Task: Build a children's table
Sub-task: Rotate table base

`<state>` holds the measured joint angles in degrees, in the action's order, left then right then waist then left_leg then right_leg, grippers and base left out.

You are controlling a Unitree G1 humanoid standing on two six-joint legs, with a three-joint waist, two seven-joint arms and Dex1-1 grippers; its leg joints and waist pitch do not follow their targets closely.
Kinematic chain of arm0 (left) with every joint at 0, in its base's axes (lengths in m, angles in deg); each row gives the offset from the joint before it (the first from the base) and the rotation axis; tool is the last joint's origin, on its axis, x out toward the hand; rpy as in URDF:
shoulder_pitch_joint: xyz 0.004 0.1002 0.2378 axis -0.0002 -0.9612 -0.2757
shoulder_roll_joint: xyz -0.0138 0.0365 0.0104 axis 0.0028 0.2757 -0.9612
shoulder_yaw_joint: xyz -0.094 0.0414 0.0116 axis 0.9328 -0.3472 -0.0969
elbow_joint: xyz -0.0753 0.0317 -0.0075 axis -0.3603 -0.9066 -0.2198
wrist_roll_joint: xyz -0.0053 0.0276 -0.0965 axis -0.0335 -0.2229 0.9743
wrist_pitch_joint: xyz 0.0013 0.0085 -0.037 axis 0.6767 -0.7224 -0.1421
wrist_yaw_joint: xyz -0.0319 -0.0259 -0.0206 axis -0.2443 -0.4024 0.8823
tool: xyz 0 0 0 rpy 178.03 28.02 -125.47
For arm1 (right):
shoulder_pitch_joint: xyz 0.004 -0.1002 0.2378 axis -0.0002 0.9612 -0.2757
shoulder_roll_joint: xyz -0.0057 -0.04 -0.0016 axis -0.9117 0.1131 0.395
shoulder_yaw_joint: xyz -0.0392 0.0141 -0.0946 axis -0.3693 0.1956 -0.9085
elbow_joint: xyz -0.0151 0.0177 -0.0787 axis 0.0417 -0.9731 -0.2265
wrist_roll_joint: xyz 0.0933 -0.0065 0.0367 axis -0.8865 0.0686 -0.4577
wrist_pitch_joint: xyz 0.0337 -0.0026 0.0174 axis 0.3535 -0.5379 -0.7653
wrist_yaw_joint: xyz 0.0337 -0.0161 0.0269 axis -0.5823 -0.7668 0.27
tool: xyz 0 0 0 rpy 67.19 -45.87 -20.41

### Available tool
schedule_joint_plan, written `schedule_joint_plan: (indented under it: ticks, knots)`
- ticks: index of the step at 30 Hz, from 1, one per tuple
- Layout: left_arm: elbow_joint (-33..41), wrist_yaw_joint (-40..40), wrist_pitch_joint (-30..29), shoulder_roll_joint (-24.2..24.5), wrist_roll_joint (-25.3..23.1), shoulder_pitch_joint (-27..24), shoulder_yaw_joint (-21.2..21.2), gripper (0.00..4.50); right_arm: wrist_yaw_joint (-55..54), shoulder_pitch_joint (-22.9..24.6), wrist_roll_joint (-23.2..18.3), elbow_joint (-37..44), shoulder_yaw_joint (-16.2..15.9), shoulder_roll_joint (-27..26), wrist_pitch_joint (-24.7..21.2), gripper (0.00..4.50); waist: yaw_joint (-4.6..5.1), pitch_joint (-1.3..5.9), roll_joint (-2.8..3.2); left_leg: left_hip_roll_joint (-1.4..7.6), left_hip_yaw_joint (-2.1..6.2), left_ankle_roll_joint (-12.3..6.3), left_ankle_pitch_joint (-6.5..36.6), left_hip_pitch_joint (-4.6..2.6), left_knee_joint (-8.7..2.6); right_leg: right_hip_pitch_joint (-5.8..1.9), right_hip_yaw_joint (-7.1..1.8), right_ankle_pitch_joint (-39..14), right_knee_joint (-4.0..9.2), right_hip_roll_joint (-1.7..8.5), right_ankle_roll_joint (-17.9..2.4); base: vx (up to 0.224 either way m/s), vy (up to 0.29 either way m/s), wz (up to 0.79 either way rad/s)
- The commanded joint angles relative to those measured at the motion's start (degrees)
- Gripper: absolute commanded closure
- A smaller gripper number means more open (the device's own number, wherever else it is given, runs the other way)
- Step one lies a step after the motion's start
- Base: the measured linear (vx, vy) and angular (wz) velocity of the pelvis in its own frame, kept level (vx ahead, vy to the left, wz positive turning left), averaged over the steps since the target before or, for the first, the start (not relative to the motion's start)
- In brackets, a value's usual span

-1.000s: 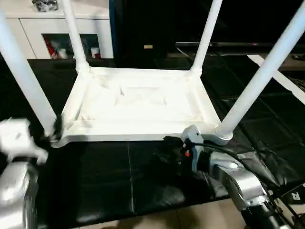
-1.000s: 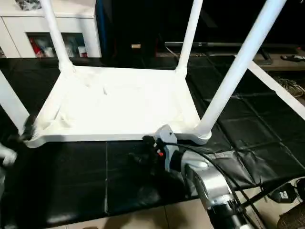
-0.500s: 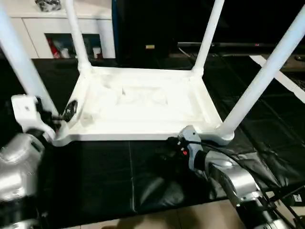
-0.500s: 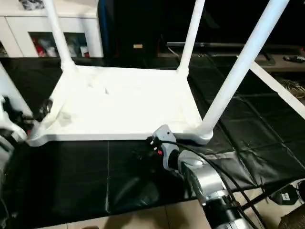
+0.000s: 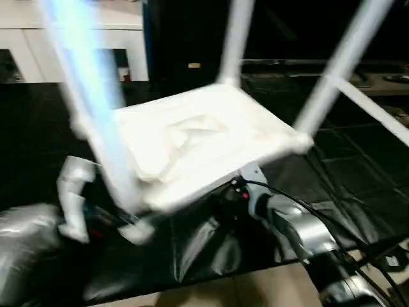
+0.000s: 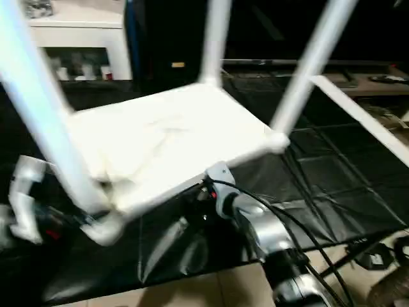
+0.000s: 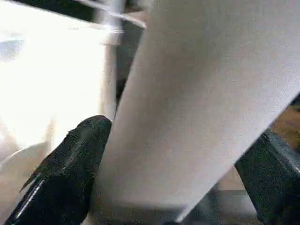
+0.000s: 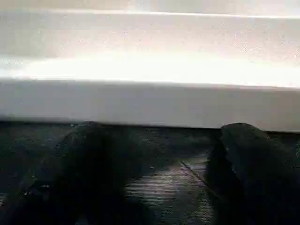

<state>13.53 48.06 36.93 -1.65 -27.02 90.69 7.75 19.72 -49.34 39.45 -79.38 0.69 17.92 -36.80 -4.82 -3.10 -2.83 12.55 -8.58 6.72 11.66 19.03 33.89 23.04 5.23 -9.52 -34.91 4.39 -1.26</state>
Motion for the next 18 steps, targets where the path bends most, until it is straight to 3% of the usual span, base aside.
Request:
schedule_joint_plan:
  ticks: [1, 4, 5, 11, 18]
  knots:
    - [3.9, -0.8, -2.1, -1.7, 2.6, 1.1, -3.0, 0.03, 0.2, -2.2, 0.5, -1.5, -1.0, -1.2, 1.7, 0.00, 0.06, 2.53, 0.89, 0.50, -0.15, 1.71, 18.9, 0.79, -5.27, -2.45, -2.84, -29.1, 4.96, 3.51, -5.4, 0.000, 0.000, 0.00]
    - [5.7, -3.1, -3.4, -4.8, 3.7, 2.5, -5.1, 0.03, 0.6, -3.6, 1.1, -3.4, -2.0, -2.4, 2.7, 0.00, 0.41, 2.64, 0.68, 0.36, -0.29, 1.74, 18.0, 0.70, -5.10, -2.36, -2.88, -28.0, 4.94, 3.30, -5.2, 0.000, 0.000, 0.00]
    - [6.4, -4.6, -4.8, -7.0, 5.0, 3.8, -6.4, 0.03, 0.8, -4.6, 1.6, -5.2, -2.4, -3.4, 3.6, 0.00, 0.45, 2.69, 0.28, 0.29, -0.45, 1.77, 17.4, 0.69, -4.88, -2.24, -2.85, -27.9, 4.97, 3.26, -5.1, 0.000, 0.000, 0.00]
    - [7.9, -9.3, -7.3, -14.7, 8.7, 7.0, -10.3, 0.03, 1.1, -7.2, 3.2, -10.7, -3.2, -6.3, 7.0, 0.00, 1.50, 2.78, -0.06, 0.32, -0.36, 2.00, 17.7, 0.94, -4.84, -2.45, -2.65, -26.9, 4.93, 3.01, -5.0, 0.000, 0.000, 0.00]
    - [5.4, -13.0, -6.2, -23.2, 5.5, 10.9, -15.8, 0.03, 2.3, -8.3, 3.7, -14.0, -3.5, -8.5, 9.4, 0.00, 2.23, 2.75, -0.52, 0.23, -0.31, 1.49, 19.2, 0.85, -4.59, -2.18, -2.34, -30.2, 5.64, 2.98, -3.4, 0.000, 0.000, 0.00]
